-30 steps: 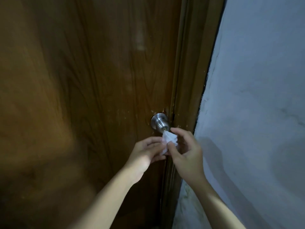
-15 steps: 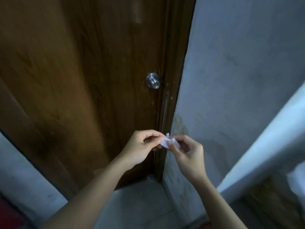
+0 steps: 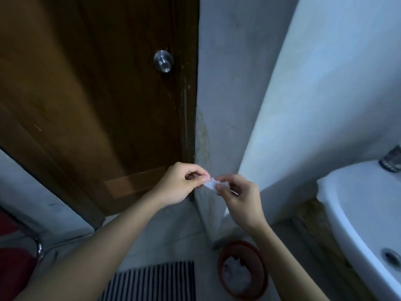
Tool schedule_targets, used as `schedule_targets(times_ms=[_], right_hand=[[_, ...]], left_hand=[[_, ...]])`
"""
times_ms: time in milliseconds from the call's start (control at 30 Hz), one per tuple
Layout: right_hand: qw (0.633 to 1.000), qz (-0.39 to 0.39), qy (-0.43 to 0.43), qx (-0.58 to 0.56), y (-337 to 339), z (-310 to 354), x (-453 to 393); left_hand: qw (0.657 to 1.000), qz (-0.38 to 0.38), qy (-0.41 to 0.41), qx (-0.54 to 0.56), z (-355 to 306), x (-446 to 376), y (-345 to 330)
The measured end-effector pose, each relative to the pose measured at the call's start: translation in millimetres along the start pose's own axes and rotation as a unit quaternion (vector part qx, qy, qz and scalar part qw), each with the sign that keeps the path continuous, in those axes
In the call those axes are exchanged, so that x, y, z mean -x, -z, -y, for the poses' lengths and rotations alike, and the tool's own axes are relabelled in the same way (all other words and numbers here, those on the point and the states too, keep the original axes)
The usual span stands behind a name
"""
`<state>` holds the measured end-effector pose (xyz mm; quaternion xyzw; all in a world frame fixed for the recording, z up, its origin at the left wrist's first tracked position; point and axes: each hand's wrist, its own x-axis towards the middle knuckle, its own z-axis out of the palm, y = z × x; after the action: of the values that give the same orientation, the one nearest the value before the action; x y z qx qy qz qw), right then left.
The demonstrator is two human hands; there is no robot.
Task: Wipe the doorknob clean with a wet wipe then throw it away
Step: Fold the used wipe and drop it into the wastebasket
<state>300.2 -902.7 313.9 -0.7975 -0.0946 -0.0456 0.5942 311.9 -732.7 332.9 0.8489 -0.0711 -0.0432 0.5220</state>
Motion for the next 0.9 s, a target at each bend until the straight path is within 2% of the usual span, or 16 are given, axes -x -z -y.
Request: schedule_targets(times_ms=[133,267,400,533,633,900], right_hand=[[0.998,-0.011,-0.057,-0.014,47.1,-34.0,17.8],[0.993,-0.051,-0.106,-0.006,85.1,-79.1,33.6],[0.986,-0.084,-0.143,0.023,99.5,-126.2,44.2],[0.972,-0.125,-0.200,-0.002,101.9,-189.2,52.9],[0.965,-0.130,-0.226,-0.011,96.3,-247.4,58.4],[0.949,-0.121,-0.283,0.070,62.2,-400.0,98.2]], left_hand=[[1.000,0.006,0.024,-0.002,-6.0,-4.6,-60.1],[0.997,0.001,0.062,0.045,2.9,-10.0,-126.6],[0.992,-0.011,0.107,0.073,33.3,-17.1,-172.8],[0.987,0.006,0.142,0.072,70.7,-32.5,-213.1],[0.982,0.050,0.170,0.069,113.7,-41.9,-248.9],[0.965,0.154,0.213,-0.022,236.2,-38.1,-318.7]])
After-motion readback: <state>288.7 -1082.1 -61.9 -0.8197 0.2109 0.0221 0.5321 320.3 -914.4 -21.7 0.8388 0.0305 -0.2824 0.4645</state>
